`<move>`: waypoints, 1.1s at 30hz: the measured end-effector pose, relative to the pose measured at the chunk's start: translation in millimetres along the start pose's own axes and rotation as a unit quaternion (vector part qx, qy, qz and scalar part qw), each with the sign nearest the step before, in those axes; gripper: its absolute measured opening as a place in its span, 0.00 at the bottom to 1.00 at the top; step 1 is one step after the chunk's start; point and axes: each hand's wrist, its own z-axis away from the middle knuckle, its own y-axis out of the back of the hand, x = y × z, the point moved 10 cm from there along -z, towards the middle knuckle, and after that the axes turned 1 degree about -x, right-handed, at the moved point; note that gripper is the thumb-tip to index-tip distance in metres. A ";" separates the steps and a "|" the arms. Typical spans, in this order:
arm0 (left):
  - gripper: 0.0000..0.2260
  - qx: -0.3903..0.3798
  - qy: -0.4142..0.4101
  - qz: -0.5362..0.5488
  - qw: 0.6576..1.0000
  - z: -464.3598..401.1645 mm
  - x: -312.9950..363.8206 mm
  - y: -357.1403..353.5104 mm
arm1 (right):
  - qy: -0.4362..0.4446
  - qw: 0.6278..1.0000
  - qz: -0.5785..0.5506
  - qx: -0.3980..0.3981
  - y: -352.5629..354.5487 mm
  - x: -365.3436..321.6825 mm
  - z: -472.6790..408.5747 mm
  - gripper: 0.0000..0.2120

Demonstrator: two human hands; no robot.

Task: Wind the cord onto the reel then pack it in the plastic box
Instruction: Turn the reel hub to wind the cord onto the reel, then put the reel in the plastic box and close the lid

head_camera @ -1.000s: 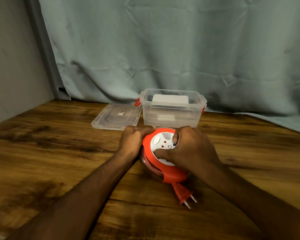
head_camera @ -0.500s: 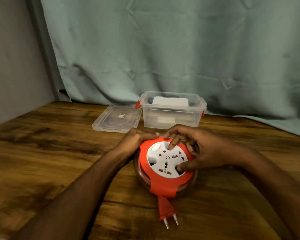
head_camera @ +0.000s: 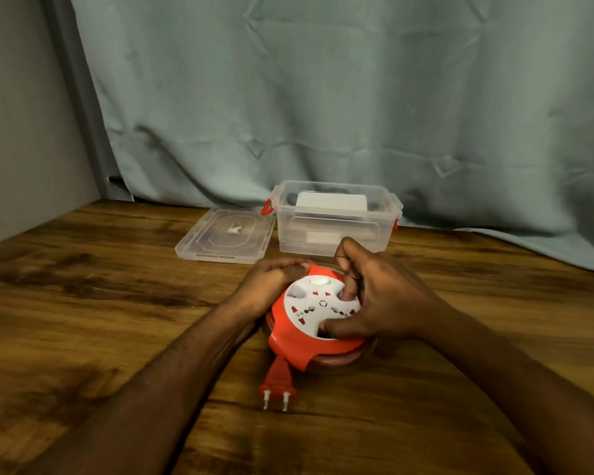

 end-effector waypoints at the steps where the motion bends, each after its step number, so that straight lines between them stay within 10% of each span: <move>1: 0.08 0.005 -0.002 0.001 1.000 -1.1 -0.6 1.4 | -0.004 1.000 0.002 0.013 -1.9 -0.5 0.0 0.32; 5: 0.08 0.030 -0.015 -0.010 0.999 -2.9 -0.3 10.5 | -0.050 0.997 -0.056 0.026 -9.4 15.5 -0.3 0.29; 9: 0.11 0.061 -0.049 -0.105 0.991 1.0 2.0 17.2 | -0.076 0.950 -0.226 0.202 -4.0 50.5 2.3 0.16; 20: 0.15 0.136 -0.041 -0.409 0.902 46.3 24.8 9.0 | -0.227 0.890 -0.351 0.180 -40.2 62.5 32.7 0.13; 33: 0.19 0.113 -0.036 -0.274 0.954 101.0 18.0 11.5 | -0.275 0.818 -0.453 0.222 -29.2 50.9 79.7 0.08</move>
